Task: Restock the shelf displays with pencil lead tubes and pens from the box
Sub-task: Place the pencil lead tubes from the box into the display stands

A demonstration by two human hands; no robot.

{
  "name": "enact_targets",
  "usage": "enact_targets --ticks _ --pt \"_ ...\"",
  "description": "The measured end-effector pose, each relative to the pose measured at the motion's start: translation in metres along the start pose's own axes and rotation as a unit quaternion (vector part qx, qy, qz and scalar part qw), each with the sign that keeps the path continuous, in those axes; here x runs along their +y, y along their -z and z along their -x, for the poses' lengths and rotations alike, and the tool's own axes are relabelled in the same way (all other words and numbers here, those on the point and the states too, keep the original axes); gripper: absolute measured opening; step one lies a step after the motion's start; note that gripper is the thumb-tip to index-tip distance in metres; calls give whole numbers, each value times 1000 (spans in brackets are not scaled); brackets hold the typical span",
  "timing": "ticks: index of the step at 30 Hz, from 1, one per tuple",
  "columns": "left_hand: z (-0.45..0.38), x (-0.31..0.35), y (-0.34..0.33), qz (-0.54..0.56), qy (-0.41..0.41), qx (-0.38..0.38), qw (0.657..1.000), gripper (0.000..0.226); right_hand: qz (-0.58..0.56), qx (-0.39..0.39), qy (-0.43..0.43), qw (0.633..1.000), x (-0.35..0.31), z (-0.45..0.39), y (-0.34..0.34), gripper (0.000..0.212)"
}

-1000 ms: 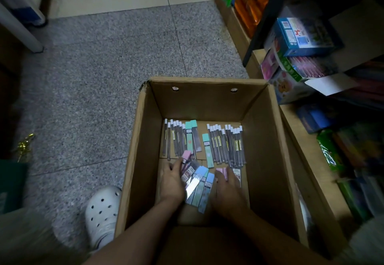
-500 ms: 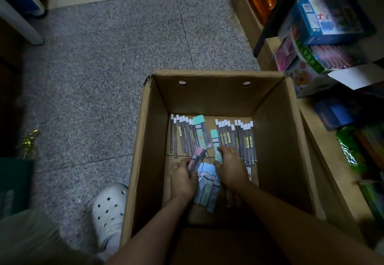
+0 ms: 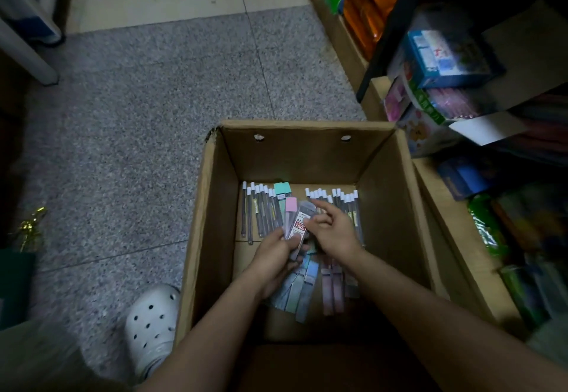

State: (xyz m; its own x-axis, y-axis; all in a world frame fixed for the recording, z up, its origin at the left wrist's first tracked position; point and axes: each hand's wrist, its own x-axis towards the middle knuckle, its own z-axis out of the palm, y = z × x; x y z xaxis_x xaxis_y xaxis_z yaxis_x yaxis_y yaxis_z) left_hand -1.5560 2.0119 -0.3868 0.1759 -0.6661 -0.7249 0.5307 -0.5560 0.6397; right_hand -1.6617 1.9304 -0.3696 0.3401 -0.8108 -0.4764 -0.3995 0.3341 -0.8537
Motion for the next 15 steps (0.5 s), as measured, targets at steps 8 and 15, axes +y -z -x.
enact_targets --ticks 8,15 --pt "58 101 -51 -264 -166 -97 945 46 43 84 127 987 -101 44 64 35" --pt "121 200 -116 -453 -308 -163 821 23 165 178 245 939 -195 115 146 31"
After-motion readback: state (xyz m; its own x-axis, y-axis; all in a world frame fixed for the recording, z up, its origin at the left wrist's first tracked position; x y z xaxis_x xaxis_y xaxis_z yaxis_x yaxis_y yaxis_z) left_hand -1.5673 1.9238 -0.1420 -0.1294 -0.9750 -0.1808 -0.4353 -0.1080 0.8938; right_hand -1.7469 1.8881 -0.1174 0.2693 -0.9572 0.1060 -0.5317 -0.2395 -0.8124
